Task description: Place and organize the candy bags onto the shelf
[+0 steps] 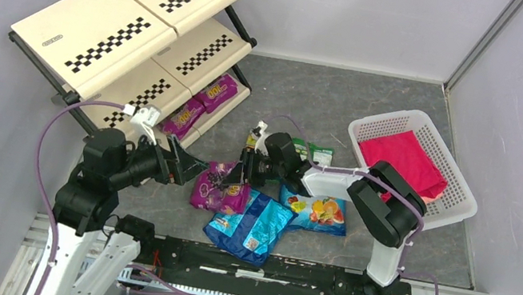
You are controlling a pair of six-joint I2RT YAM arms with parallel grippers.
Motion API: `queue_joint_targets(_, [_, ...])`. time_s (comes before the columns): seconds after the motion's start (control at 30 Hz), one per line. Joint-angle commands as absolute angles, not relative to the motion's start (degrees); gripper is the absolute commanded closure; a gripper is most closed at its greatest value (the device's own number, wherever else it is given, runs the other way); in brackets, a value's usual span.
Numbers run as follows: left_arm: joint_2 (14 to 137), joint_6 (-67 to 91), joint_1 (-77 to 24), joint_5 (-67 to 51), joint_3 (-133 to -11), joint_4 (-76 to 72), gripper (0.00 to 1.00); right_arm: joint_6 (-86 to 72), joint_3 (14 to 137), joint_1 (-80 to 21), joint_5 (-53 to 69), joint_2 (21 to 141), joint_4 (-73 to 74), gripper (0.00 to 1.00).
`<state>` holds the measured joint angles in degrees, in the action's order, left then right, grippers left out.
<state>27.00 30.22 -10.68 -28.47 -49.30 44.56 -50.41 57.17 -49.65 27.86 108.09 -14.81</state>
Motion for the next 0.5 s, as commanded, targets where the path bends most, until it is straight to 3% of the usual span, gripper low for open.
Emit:
queue_joint_targets(0.0, [27.65, 28.37, -10.46, -27.63, -52.55, 44.03, 0.04, -64.73, 54.11, -51.28, 25.91, 105.83, -35.48, 0.6])
queue_joint_targets(0.07, [27.53, 27.78, -10.46, -27.86, -53.2, 44.45, 0.04, -68.67, 55.44, -52.34, 23.49, 107.16, -40.24, 0.65])
queue_joint_targets(0.47, [27.25, 26.6, -10.46, -27.26, -60.29, 48.17, 0.03, -76.33, 75.25, -58.95, 10.16, 122.6, -50.58, 0.65])
